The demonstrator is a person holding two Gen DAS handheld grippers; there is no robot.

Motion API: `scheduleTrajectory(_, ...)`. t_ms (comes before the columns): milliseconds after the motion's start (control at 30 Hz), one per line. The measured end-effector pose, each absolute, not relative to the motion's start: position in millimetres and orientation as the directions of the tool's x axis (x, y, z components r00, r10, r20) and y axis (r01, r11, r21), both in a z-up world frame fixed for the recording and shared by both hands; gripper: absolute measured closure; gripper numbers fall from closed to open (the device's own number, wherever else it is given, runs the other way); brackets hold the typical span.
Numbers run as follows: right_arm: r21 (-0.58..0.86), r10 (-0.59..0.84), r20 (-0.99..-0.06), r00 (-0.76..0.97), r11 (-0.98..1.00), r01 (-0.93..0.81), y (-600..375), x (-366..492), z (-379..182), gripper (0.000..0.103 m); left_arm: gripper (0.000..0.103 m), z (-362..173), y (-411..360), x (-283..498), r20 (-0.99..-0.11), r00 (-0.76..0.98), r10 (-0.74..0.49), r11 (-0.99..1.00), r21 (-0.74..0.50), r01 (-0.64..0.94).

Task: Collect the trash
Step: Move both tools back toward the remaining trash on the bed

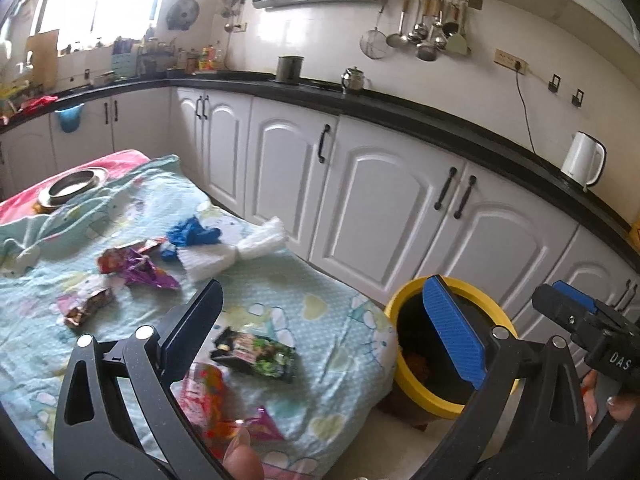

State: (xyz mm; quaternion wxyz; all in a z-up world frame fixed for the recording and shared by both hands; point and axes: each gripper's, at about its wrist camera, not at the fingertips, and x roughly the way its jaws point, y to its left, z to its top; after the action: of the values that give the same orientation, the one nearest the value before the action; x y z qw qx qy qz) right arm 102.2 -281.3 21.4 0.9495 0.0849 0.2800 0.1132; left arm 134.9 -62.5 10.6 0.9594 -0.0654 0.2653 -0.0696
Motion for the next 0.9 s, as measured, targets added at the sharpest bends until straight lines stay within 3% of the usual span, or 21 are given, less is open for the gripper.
scheduleTrajectory(400, 0.209, 0.332, -0.499, 0.801, 0.943, -0.260, -238.5, 124.8, 34.0, 0.018, 0.011, 18.4, -14.2, 131.5, -0.470, 0.880, -0.064, 0.989, -0.146, -0.006)
scheduleTrajectory(900, 0.215, 0.410, -0.523, 0.747, 0.912, -0.349, -163.3, 168.2, 28.8, 0.017, 0.011, 6.0, 55.5, 134.2, -0.498, 0.864, 0.069, 0.979, -0.131, -0.154)
